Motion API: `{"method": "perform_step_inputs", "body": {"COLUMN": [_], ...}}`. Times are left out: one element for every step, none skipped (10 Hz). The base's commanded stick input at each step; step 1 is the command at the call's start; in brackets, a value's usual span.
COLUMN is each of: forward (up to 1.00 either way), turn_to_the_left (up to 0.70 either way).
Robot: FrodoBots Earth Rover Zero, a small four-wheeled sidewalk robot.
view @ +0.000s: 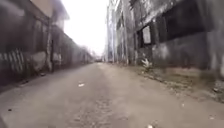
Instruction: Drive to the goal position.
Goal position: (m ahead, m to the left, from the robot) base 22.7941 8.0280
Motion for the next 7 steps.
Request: {"method": "perform_step_inputs", "body": {"forward": [1.00,1.00,1.00,1.00,1.00,1.00,1.00], "turn_to_the_left": [0.00,0.00,0.00,0.00,0.00,0.00,0.00]}}
